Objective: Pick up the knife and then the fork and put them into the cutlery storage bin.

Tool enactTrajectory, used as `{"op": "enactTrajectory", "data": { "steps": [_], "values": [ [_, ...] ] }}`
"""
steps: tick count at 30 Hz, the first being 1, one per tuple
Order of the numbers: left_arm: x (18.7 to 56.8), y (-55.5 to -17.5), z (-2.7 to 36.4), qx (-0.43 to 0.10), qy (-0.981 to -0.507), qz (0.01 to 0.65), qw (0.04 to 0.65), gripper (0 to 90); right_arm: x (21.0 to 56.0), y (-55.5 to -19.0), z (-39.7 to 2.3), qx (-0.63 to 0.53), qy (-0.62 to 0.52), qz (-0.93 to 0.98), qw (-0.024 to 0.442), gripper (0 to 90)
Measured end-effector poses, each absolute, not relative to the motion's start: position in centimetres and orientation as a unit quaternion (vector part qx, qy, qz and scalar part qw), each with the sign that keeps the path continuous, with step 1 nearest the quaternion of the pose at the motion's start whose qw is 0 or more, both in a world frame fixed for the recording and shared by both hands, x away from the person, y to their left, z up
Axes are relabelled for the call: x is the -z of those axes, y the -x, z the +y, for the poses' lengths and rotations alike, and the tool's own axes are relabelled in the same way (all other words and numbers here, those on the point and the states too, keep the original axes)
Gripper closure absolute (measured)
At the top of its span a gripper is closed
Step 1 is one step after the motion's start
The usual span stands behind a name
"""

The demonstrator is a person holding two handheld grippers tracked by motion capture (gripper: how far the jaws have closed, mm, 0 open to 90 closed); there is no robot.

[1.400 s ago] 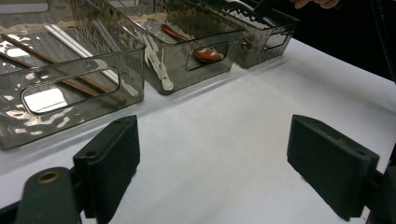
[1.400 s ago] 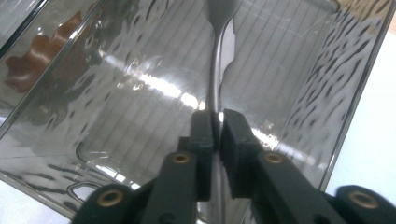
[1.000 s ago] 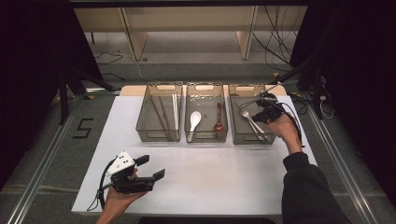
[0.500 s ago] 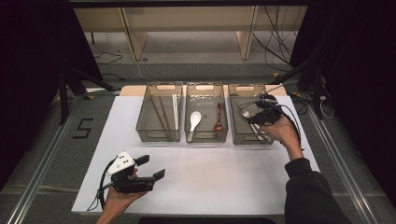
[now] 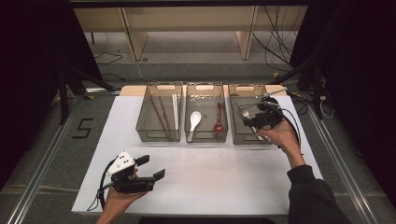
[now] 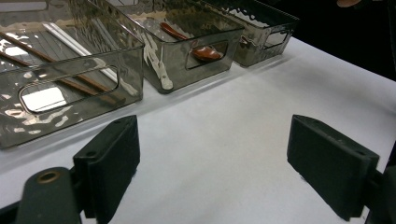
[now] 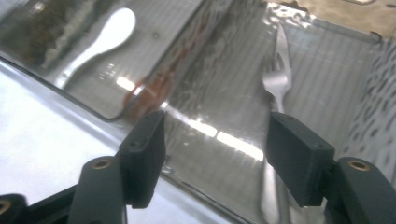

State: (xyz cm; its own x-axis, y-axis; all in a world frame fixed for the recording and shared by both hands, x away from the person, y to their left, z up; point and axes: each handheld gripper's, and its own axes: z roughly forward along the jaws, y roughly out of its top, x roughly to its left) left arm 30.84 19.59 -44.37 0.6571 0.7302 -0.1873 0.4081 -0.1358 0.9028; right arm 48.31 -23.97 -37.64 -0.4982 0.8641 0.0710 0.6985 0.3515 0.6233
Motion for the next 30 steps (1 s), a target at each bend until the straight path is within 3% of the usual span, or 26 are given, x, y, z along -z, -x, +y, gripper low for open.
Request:
{"op": "enactTrajectory", "data": {
  "steps": [11, 21, 30],
  "values": [
    [44.4, -30.8, 19.6, -0.151, -0.739, 0.385, 0.532, 16.7, 37.9, -46.8, -22.9, -0.329, -0.472, 0.809, 0.123, 24.8],
    [44.4, -30.8, 19.6, -0.15, -0.74, 0.385, 0.531, 16.7, 38.2, -43.9, -22.1, -0.371, -0.454, 0.799, 0.134, 24.1],
    [44.4, -30.9, 19.5, -0.147, -0.738, 0.387, 0.532, 16.7, 39.0, -41.1, -22.3, -0.403, -0.448, 0.79, 0.116, 24.1]
  ]
}}
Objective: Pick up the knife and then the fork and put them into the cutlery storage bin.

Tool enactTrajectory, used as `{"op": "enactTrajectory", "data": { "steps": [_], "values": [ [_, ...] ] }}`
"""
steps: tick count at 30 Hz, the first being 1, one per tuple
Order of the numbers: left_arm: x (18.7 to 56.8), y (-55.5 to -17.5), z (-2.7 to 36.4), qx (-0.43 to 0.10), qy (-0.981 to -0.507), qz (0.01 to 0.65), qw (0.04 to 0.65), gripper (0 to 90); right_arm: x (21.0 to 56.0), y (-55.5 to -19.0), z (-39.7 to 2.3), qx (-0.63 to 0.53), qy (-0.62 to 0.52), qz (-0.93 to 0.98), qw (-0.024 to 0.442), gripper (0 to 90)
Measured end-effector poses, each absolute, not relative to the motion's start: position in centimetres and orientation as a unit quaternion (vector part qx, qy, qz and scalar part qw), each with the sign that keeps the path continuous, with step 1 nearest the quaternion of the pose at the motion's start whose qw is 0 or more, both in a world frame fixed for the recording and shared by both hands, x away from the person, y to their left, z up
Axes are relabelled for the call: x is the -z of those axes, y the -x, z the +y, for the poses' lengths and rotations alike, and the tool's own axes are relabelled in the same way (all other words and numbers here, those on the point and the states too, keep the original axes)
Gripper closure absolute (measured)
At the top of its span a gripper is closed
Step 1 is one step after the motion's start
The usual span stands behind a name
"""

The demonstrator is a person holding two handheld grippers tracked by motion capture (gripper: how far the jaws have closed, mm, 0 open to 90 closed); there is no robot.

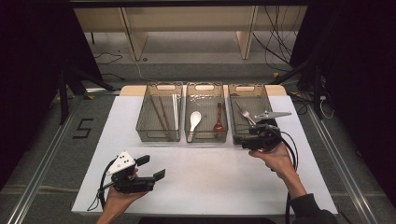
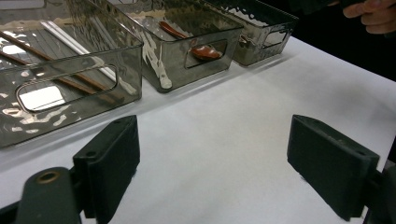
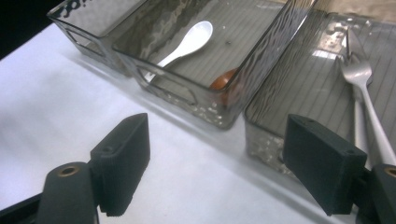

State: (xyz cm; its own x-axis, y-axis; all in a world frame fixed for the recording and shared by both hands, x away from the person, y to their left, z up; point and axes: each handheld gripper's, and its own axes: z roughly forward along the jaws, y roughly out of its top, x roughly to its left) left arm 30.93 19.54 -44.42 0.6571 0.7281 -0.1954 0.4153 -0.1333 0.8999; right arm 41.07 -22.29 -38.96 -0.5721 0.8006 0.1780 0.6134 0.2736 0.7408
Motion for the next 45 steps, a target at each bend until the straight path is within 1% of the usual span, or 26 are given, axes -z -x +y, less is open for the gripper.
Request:
{"op": "enactTrajectory", "data": {
  "steps": [8, 18, 29, 32, 34, 38, 45],
  "values": [
    [44.4, -31.0, 19.5, -0.145, -0.74, 0.387, 0.531, 16.7, 40.5, -39.0, -22.7, -0.417, -0.449, 0.783, 0.109, 24.1],
    [44.4, -31.2, 19.5, -0.143, -0.736, 0.393, 0.533, 16.7, 42.1, -36.1, -22.6, -0.431, -0.436, 0.782, 0.112, 24.0],
    [44.4, -31.3, 19.5, -0.141, -0.737, 0.392, 0.533, 16.7, 43.3, -34.7, -22.0, -0.447, -0.425, 0.778, 0.12, 23.2],
    [44.4, -31.4, 19.5, -0.14, -0.738, 0.391, 0.532, 16.7, 43.6, -34.3, -22.1, -0.451, -0.423, 0.777, 0.119, 23.0],
    [44.5, -31.4, 19.5, -0.139, -0.738, 0.392, 0.532, 16.7, 43.6, -33.9, -22.3, -0.457, -0.423, 0.772, 0.127, 23.1],
    [44.5, -31.4, 19.4, -0.138, -0.739, 0.392, 0.531, 16.7, 43.8, -33.3, -22.5, -0.468, -0.42, 0.767, 0.13, 23.1],
    [44.6, -31.2, 19.4, -0.137, -0.745, 0.386, 0.526, 16.4, 44.3, -32.5, -22.4, -0.469, -0.418, 0.768, 0.127, 23.0]
  ]
}}
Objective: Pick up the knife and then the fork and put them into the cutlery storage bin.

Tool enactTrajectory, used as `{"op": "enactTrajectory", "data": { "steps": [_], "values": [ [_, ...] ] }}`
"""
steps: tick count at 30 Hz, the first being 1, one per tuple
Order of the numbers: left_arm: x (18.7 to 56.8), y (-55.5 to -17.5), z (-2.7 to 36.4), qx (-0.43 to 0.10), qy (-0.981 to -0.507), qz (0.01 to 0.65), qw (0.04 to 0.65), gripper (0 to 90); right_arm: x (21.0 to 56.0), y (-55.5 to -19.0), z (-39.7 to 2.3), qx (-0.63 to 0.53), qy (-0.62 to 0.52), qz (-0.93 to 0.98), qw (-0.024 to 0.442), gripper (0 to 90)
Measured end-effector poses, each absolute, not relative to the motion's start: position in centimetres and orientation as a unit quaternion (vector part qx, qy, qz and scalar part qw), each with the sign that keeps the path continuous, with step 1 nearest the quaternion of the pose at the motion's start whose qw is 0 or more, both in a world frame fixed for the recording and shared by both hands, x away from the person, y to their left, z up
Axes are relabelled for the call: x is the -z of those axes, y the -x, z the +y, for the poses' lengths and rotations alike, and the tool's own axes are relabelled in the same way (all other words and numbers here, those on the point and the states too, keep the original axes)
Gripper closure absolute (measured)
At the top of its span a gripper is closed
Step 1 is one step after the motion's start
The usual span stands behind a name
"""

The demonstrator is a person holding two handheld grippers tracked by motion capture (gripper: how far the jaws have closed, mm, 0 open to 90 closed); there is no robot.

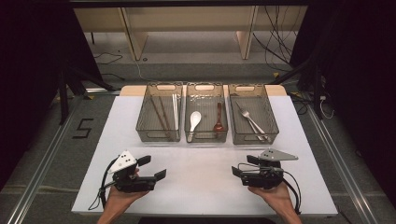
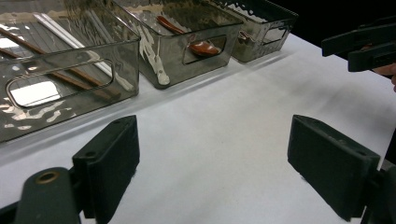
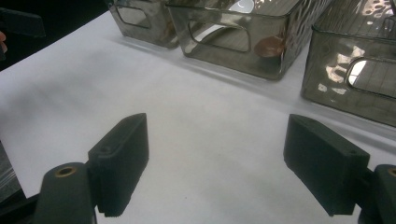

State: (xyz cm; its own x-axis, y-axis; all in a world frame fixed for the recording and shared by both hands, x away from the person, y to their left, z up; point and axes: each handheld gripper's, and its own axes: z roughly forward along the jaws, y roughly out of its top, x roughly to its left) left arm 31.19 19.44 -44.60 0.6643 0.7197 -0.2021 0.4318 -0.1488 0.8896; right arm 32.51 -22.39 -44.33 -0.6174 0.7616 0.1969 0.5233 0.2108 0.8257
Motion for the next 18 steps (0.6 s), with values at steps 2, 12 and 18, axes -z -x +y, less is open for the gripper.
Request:
{"op": "enactTrajectory", "data": {
  "steps": [2, 12, 18],
  "values": [
    [44.62, -31.2, 19.41, -0.136, -0.746, 0.386, 0.526, 16.4, 44.31, -32.36, -22.37, -0.471, -0.417, 0.767, 0.127, 23.0],
    [44.67, -31.28, 19.33, -0.132, -0.748, 0.385, 0.524, 16.4, 44.32, -31.88, -22.75, -0.482, -0.419, 0.759, 0.132, 23.1],
    [44.68, -31.28, 19.33, -0.132, -0.748, 0.385, 0.524, 16.3, 44.28, -31.78, -22.76, -0.485, -0.416, 0.757, 0.134, 23.0]
  ]
}}
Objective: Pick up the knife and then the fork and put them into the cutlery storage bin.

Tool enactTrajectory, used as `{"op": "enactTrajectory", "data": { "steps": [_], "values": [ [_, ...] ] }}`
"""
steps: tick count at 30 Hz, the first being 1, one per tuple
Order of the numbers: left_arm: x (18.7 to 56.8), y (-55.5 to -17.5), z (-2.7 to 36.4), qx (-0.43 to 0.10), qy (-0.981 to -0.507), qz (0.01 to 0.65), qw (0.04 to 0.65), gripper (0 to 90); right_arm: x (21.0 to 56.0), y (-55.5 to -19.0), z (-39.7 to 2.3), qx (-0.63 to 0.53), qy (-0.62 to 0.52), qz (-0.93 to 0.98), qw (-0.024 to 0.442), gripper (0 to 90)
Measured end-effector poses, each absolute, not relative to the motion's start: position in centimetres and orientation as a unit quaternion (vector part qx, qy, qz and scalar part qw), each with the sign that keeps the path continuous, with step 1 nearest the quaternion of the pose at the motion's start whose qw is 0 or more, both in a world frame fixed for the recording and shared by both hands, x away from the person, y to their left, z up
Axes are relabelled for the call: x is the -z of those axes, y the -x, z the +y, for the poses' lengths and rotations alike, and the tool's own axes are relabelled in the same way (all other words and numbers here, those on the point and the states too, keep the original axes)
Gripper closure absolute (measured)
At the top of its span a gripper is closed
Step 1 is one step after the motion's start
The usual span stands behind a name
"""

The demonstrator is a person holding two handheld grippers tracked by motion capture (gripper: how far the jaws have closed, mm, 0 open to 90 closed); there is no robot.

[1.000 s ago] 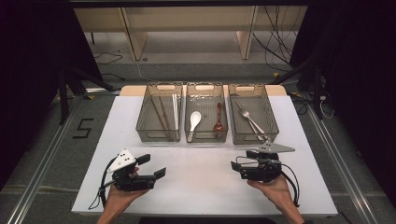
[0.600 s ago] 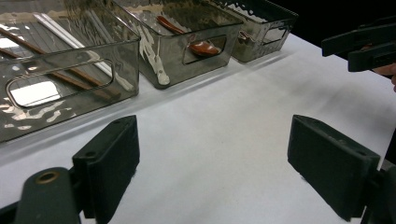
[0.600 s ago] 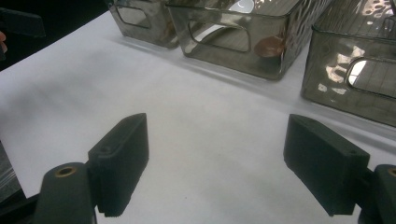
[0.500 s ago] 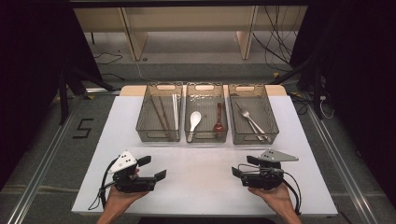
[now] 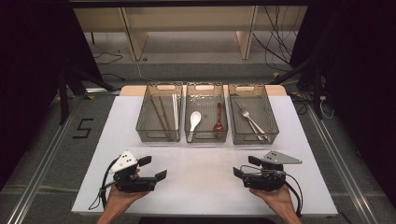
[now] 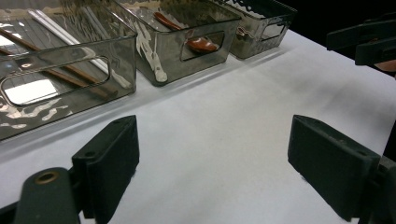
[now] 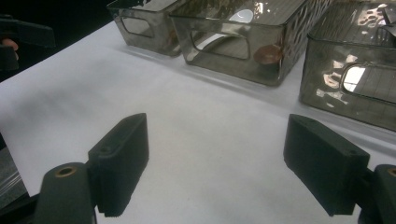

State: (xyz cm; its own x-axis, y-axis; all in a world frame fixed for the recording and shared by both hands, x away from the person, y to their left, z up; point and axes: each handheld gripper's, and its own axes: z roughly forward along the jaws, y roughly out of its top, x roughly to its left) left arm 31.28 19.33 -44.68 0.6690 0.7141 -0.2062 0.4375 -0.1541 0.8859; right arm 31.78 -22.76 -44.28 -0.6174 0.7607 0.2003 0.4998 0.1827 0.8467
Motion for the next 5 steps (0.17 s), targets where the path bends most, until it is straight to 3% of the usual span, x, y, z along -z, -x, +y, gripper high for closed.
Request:
{"op": "enactTrajectory", "data": {
  "steps": [5],
  "values": [
    [44.69, -31.28, 19.33, -0.132, -0.748, 0.385, 0.524, 16.3, 44.32, -31.78, -22.63, -0.486, -0.413, 0.758, 0.138, 23.0]
  ]
}}
